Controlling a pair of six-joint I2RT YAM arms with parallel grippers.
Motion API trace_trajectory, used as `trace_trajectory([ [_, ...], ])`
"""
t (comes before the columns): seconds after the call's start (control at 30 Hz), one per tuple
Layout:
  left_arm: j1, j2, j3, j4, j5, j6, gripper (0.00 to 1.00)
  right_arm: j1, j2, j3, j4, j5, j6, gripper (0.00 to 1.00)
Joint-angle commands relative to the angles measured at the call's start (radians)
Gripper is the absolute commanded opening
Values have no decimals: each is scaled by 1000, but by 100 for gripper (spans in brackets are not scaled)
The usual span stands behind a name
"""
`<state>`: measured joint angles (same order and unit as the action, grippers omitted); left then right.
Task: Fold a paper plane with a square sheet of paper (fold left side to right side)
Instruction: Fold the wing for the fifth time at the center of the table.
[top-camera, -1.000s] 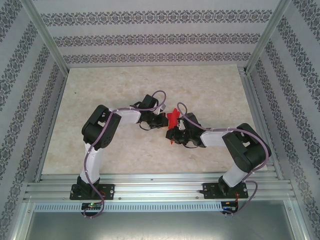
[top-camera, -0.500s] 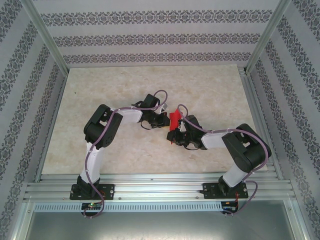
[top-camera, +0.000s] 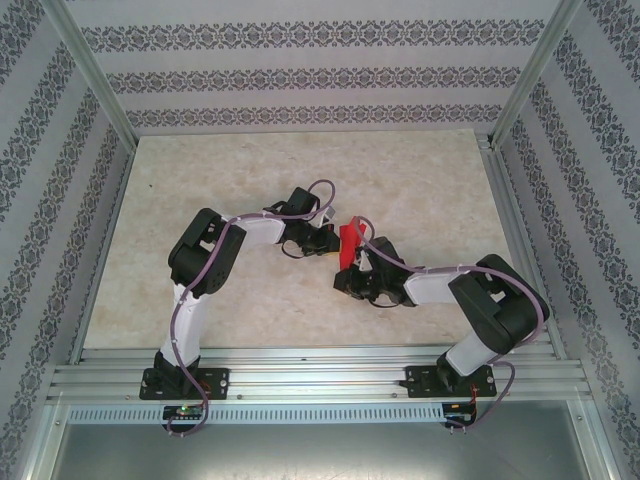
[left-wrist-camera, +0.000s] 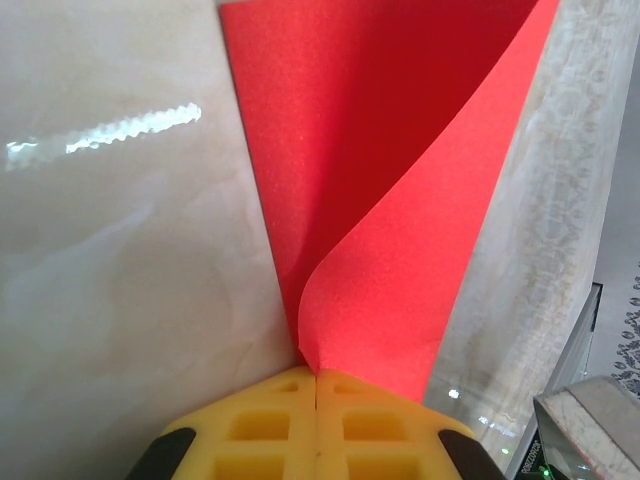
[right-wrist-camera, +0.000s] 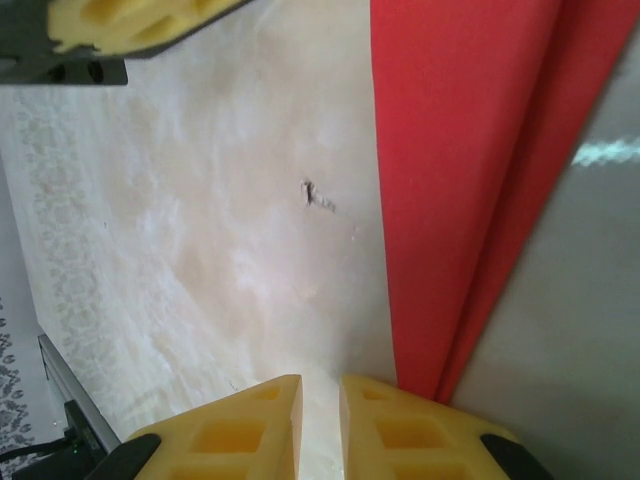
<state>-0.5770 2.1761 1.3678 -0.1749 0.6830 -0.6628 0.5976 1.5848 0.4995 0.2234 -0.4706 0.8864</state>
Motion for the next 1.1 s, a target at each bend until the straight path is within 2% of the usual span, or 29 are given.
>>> trace_trajectory([
  [0.0, -6, 65, 16, 5, -66, 30, 0, 20, -1, -43, -157, -31, -27, 18],
  [0.13, -7, 61, 13, 7, -61, 32, 0, -24, -105, -19, -187, -37, -55, 19],
  [0.33, -16, 65, 19, 10, -57, 32, 0, -173, -173, 79, -211, -80, -119, 20],
  [0.47, -18, 66, 15, 11, -59, 32, 0, -217, -126, 150, -176, -32, -129, 20],
  [0.67, -19, 71, 20, 8, -57, 31, 0, -222, 1, 257, -138, 28, -118, 19],
  [0.93, -23, 77, 25, 8, -50, 33, 0, -221, 130, 307, -132, 47, -107, 19],
  [1.07, -29, 83, 33, 6, -46, 37, 0, -220, 164, 329, -183, 68, -130, 19],
])
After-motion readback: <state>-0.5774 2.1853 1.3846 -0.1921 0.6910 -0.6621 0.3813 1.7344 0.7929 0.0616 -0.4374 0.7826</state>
